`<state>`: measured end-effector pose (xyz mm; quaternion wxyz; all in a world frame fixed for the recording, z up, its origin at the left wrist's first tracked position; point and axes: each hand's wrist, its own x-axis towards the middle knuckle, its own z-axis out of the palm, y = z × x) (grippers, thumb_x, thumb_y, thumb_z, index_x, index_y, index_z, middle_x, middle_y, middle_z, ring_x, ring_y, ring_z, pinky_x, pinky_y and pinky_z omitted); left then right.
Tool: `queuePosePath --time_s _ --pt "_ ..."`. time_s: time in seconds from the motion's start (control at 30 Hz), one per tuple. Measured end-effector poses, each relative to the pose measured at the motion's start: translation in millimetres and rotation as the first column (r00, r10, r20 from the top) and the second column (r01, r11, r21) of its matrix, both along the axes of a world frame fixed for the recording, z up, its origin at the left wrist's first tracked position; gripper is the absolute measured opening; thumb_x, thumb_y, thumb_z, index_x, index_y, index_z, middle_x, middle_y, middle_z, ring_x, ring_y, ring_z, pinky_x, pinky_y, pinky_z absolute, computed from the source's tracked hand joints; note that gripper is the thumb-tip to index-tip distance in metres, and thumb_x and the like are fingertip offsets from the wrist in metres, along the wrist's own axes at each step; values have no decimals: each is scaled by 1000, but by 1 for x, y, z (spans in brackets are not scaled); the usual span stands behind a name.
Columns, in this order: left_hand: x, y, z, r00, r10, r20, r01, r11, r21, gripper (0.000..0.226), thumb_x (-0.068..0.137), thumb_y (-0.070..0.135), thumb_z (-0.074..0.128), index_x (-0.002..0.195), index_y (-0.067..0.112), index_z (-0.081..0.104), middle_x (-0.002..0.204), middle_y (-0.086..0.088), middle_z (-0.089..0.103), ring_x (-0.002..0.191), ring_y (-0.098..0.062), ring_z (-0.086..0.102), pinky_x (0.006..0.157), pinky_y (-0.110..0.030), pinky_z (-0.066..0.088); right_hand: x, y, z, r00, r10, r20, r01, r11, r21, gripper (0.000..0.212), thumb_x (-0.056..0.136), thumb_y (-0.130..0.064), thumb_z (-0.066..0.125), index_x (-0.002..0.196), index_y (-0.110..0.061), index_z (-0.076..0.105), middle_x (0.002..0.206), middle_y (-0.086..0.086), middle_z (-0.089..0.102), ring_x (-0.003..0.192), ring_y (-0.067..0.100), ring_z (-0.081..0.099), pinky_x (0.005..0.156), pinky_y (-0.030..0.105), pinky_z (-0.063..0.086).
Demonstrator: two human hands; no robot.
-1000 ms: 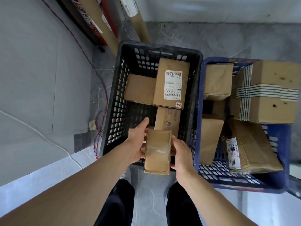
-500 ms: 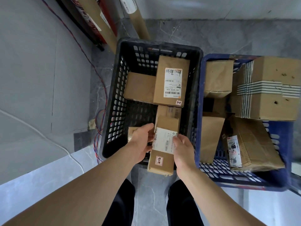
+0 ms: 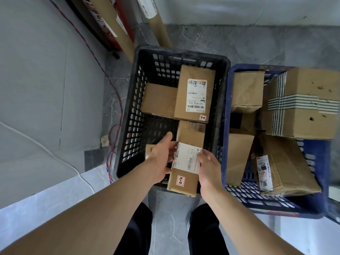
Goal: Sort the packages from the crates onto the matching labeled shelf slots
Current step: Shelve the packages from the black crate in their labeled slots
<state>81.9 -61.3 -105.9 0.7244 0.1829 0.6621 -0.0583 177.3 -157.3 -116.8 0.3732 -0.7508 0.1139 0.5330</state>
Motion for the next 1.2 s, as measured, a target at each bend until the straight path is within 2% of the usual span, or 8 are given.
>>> queuePosePath --time_s 0.23,0.33,0.43,0.53,0.67,0.8,1.0,1.2 --pt "-3 0 -2 998 -70 -7 69 993 -93 64 95 76 25 122 33 66 116 -2 69 108 -24 62 89 -47 50 -2 2 0 1000 -4 -14 4 1000 10 18 109 -25 47 121 -32 59 104 -6 72 98 13 66 70 32 49" --pt "-11 -6 -4 988 -111 -105 91 980 -179 82 86 86 28 144 33 49 144 -10 56 130 -39 52 104 -69 35 0 0 -3 999 30 12 -31 998 49 26 108 -16 50 115 -41 56 107 -12 70 102 11 66 77 35 53" --pt "-17 -13 -4 987 -60 -149 23 971 -237 81 86 86 32 144 33 47 147 -13 52 130 -46 51 105 -78 24 5 5 -3 985 133 109 -144 984 100 64 103 -2 51 154 -37 36 115 -23 61 124 14 60 104 44 52" --pt "-21 -17 -4 986 32 -161 -69 972 -227 69 91 78 38 130 24 58 124 -17 66 105 -44 65 100 -73 40 16 14 1 863 420 280 -457 886 80 83 99 0 52 161 -43 17 141 -16 52 134 11 50 108 37 46" --pt "-16 -15 5 987 45 -156 -75 979 -189 67 95 73 37 118 16 63 113 -19 68 98 -41 67 88 -58 51 33 27 1 689 635 349 -682 732 15 87 95 4 55 164 -33 18 163 -8 34 146 17 40 116 41 43" --pt "-14 -12 16 988 28 -150 -54 983 -173 68 97 71 34 112 13 66 109 -18 70 96 -38 69 90 -55 54 43 34 4 606 733 309 -734 665 -138 80 94 -7 63 163 -23 25 154 2 34 131 24 53 100 32 52" --pt "-20 4 38 977 73 -203 -93 991 -92 69 97 70 38 117 8 61 101 -19 72 91 -33 70 94 -49 55 57 35 26 593 717 366 -677 690 -256 44 93 -30 59 137 -27 62 118 1 54 101 17 58 79 28 45" --pt "-4 45 99 976 138 -167 -138 990 15 75 94 72 42 134 10 52 103 -16 72 90 -32 69 74 -42 55 71 50 79 700 603 384 -562 796 -226 18 98 -36 60 99 -18 62 84 -6 66 75 6 61 53 24 37"
